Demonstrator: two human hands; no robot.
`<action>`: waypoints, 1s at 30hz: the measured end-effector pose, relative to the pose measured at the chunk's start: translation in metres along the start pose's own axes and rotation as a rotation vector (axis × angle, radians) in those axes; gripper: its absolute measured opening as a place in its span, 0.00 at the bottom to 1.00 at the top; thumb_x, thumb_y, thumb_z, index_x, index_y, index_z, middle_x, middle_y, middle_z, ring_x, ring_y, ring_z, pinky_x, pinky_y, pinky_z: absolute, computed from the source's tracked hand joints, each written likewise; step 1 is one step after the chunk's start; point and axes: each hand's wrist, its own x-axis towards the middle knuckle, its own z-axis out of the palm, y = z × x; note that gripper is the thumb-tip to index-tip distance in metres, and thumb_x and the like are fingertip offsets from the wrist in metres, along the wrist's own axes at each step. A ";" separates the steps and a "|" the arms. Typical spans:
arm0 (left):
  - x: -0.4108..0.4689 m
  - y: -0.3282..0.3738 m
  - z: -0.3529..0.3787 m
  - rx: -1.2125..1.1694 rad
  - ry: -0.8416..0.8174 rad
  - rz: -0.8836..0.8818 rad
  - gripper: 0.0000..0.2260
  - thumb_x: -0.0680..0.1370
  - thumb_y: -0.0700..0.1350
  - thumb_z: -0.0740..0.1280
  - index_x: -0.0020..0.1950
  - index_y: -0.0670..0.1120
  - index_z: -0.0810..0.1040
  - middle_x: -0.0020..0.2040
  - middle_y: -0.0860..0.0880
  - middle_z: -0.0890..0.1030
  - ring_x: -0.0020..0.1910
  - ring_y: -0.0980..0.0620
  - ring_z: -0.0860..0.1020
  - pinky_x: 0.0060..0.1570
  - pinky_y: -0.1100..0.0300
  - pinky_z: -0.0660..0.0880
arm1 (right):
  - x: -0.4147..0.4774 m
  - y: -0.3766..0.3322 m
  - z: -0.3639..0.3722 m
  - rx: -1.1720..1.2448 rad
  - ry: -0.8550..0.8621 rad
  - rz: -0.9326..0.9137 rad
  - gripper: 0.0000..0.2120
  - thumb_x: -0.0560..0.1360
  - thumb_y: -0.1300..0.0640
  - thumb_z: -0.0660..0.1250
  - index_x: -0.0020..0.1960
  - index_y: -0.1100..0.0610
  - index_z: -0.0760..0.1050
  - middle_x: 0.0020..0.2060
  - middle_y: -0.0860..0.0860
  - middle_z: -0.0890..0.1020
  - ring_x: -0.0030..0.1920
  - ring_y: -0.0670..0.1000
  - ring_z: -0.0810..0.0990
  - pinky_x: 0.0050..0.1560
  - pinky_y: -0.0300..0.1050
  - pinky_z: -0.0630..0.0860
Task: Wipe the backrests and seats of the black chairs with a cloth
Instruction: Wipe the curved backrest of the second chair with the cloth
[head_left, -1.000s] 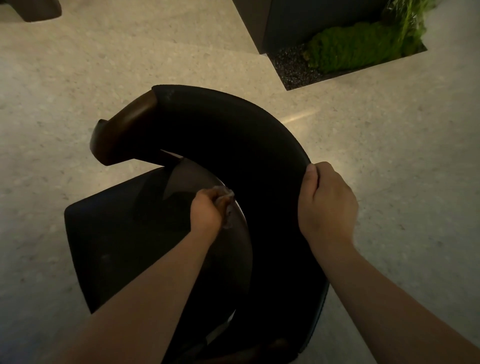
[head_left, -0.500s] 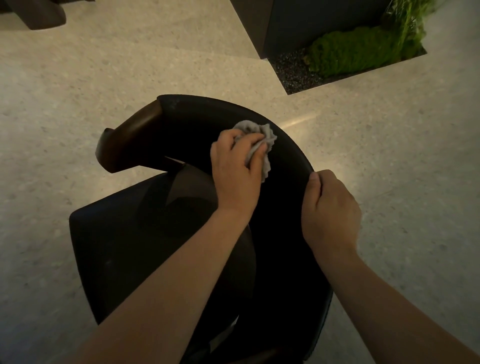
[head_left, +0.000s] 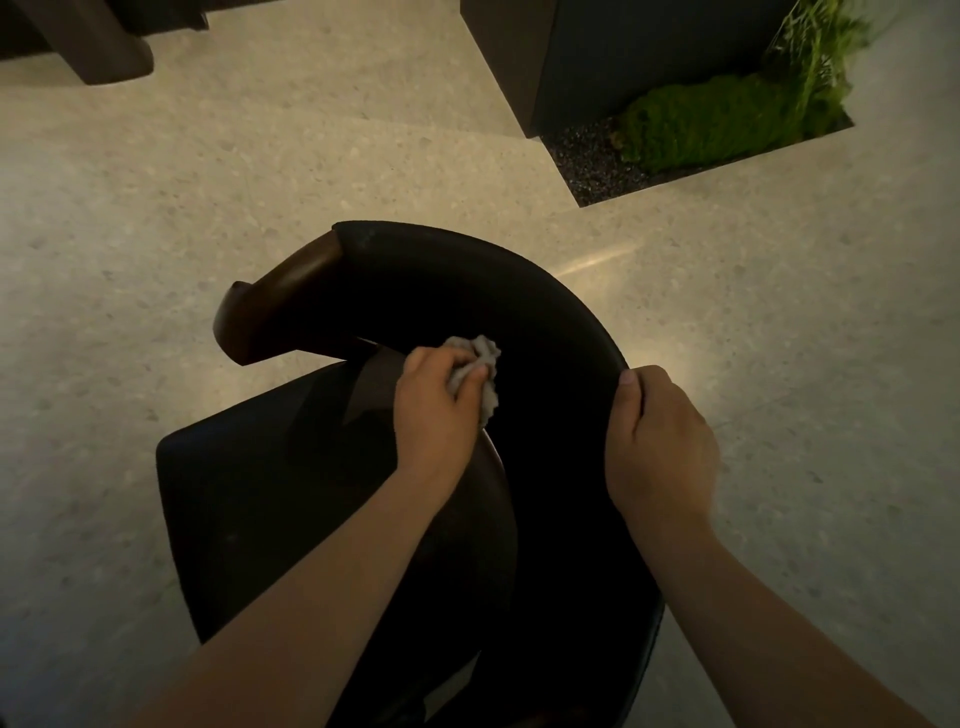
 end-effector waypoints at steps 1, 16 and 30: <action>0.002 0.008 -0.003 -0.013 0.042 -0.004 0.05 0.79 0.47 0.66 0.55 0.52 0.76 0.54 0.57 0.70 0.51 0.62 0.74 0.49 0.73 0.70 | 0.000 0.000 0.000 0.005 0.003 0.002 0.14 0.83 0.50 0.51 0.43 0.55 0.69 0.31 0.48 0.71 0.29 0.43 0.67 0.29 0.38 0.57; 0.018 0.079 0.009 -0.044 0.358 -0.024 0.03 0.78 0.48 0.68 0.51 0.55 0.76 0.51 0.55 0.71 0.50 0.59 0.73 0.50 0.78 0.67 | 0.013 0.002 -0.013 0.267 -0.237 0.060 0.13 0.81 0.46 0.51 0.49 0.50 0.71 0.41 0.49 0.78 0.38 0.46 0.74 0.35 0.41 0.64; 0.026 0.085 0.001 -0.139 0.542 -0.183 0.03 0.79 0.48 0.67 0.52 0.53 0.76 0.54 0.54 0.73 0.50 0.65 0.74 0.47 0.79 0.68 | 0.074 -0.028 0.010 0.205 -0.287 -0.125 0.15 0.83 0.50 0.51 0.43 0.54 0.70 0.34 0.47 0.74 0.33 0.45 0.71 0.32 0.38 0.62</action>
